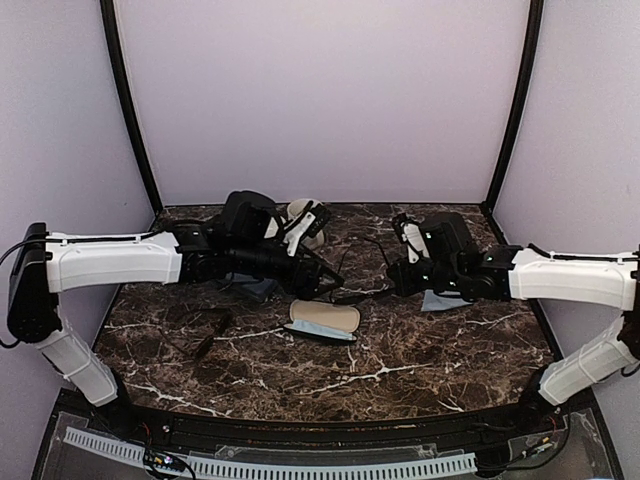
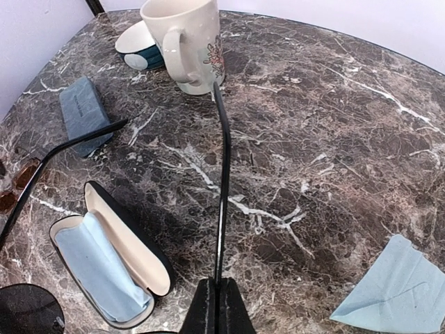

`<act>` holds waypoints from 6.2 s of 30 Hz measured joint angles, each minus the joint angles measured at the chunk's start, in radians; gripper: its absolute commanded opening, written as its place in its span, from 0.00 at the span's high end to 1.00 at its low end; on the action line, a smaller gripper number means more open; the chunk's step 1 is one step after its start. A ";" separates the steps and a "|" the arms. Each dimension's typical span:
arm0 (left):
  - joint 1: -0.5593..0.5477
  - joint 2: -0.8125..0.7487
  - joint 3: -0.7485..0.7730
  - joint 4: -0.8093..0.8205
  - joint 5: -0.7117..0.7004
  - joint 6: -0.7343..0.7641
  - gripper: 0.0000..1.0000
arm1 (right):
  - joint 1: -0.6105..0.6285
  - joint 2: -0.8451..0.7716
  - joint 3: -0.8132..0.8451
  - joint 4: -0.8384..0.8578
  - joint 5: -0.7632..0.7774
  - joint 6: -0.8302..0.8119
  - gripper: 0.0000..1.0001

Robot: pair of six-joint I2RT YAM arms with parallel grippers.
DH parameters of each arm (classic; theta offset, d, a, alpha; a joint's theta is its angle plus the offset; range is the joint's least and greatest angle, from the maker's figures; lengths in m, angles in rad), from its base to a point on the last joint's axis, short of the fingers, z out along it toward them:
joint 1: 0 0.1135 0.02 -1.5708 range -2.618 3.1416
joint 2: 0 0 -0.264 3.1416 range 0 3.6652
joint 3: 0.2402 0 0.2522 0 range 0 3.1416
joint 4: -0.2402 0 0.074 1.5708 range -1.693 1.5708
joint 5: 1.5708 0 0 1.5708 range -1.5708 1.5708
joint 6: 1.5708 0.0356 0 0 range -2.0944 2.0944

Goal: Organize the sunglasses
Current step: Fold the right temple of the sunglasses on the sunglasses, then pass from the right arm to the left

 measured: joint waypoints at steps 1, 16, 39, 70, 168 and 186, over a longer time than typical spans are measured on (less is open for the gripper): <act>-0.005 0.019 0.014 -0.004 0.001 0.004 0.16 | 0.006 0.000 0.000 0.002 0.000 0.003 1.00; -0.140 0.201 0.184 -0.165 -0.017 0.119 0.18 | 0.031 0.029 0.000 0.005 -0.008 0.040 1.00; -0.161 0.224 0.186 -0.201 -0.144 0.237 0.42 | 0.032 0.033 -0.008 0.012 -0.133 0.057 1.00; -0.167 0.076 0.027 -0.166 -0.352 0.264 0.16 | 0.036 0.039 -0.072 0.065 -0.422 -0.019 1.00; -0.142 -0.085 -0.209 -0.128 0.188 0.268 0.74 | 0.116 0.035 -0.116 -0.018 -0.587 -0.269 1.00; -0.142 -0.074 -0.180 -0.176 0.211 0.279 0.90 | 0.116 0.044 -0.116 -0.019 -0.590 -0.258 0.98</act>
